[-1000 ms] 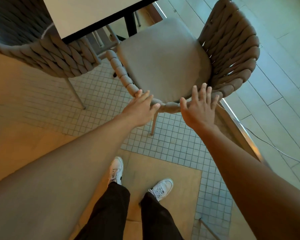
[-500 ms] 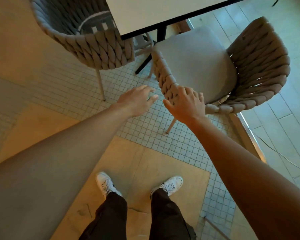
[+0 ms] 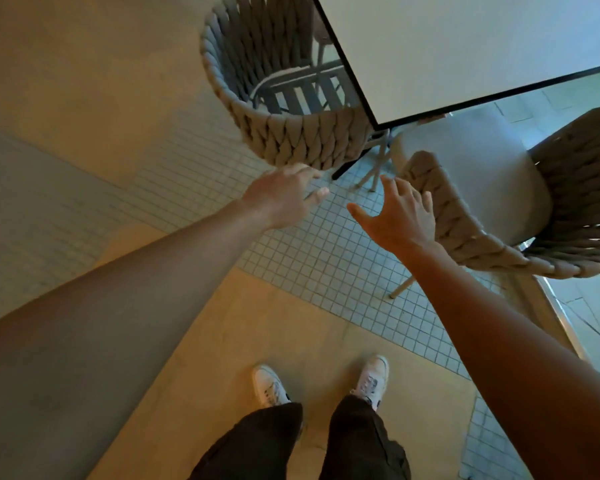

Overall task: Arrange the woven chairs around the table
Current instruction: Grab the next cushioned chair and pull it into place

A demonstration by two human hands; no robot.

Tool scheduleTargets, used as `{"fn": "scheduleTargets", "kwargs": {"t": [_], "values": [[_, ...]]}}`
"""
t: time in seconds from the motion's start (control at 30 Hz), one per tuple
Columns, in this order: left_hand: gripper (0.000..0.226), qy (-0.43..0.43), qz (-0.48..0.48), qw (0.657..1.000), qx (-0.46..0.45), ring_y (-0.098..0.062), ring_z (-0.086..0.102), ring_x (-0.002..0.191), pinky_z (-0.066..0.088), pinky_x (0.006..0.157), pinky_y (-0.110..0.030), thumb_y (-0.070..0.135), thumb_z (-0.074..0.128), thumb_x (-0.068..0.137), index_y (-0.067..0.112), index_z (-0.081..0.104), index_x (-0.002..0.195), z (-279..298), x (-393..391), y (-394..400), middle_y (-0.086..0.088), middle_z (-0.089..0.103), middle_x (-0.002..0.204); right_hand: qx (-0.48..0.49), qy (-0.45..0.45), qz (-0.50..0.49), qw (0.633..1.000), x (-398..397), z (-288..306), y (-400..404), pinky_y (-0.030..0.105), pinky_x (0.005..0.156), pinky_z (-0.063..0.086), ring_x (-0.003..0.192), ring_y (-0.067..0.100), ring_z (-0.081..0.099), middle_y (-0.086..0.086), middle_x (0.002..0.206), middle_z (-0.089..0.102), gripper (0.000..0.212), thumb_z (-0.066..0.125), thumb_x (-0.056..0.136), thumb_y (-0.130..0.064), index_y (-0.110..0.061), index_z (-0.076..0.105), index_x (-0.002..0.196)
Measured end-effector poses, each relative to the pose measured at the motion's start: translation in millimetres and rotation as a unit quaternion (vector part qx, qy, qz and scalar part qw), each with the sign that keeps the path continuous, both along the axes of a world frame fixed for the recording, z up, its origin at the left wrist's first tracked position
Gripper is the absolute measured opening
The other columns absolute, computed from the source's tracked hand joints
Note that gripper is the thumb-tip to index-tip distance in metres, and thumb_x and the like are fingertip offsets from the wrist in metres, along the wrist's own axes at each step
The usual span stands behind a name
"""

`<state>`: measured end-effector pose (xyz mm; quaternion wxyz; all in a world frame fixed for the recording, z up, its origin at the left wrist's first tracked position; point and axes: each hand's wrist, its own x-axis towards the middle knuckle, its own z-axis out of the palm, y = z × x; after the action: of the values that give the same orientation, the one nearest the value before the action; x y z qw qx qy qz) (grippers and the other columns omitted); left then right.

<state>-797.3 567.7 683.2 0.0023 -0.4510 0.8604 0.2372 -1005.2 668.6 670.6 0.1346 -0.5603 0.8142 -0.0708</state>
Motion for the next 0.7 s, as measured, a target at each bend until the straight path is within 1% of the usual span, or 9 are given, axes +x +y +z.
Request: {"fn": "scheduleTargets", "kwargs": {"t": [0.17, 0.37, 0.6, 0.7], "values": [[0.060, 0.002, 0.005, 1.000, -0.008, -0.023, 0.043, 0.140, 0.036, 0.108, -0.047, 0.064, 0.037, 0.101, 0.026, 0.047, 0.146, 7.2, 47.8, -35.7, 0.003, 0.046, 0.154, -0.010, 0.001, 0.031, 0.999, 45.2, 11.1, -47.2, 0.058, 0.127, 0.008, 0.154, 0.029, 0.027, 0.009, 0.164, 0.036, 0.096, 0.052, 0.089, -0.078, -0.018, 0.030, 0.160], [0.061, -0.015, -0.001, 1.000, -0.009, -0.024, 0.040, 0.143, 0.035, 0.112, -0.048, 0.062, 0.037, 0.101, 0.024, 0.045, 0.148, 3.9, 74.8, -83.5, 0.000, 0.043, 0.157, -0.003, 0.001, 0.077, 0.997, 72.2, -1.3, -107.7, 0.059, 0.126, 0.006, 0.156, 0.031, 0.022, 0.011, 0.166, 0.031, 0.102, 0.047, 0.086, -0.084, -0.019, 0.024, 0.161], [0.061, -0.034, 0.012, 0.999, -0.029, -0.025, 0.038, 0.144, 0.035, 0.111, -0.048, 0.062, 0.040, 0.101, 0.025, 0.044, 0.149, -2.2, 86.5, -184.4, 0.000, 0.040, 0.160, -0.003, 0.004, 0.113, 0.994, 86.0, -8.1, -216.5, 0.063, 0.125, 0.008, 0.155, 0.035, 0.022, 0.013, 0.165, 0.032, 0.106, 0.050, 0.082, -0.087, -0.020, 0.025, 0.160], [0.062, -0.035, 0.009, 0.998, -0.044, -0.026, 0.040, 0.143, 0.036, 0.111, -0.048, 0.062, 0.039, 0.101, 0.023, 0.044, 0.148, -2.9, 84.1, -236.4, 0.001, 0.040, 0.159, 0.008, 0.014, 0.120, 0.993, 87.9, -4.2, -268.3, 0.060, 0.126, 0.004, 0.156, 0.033, 0.021, 0.010, 0.167, 0.029, 0.108, 0.041, 0.082, -0.091, -0.022, 0.021, 0.162]]}}
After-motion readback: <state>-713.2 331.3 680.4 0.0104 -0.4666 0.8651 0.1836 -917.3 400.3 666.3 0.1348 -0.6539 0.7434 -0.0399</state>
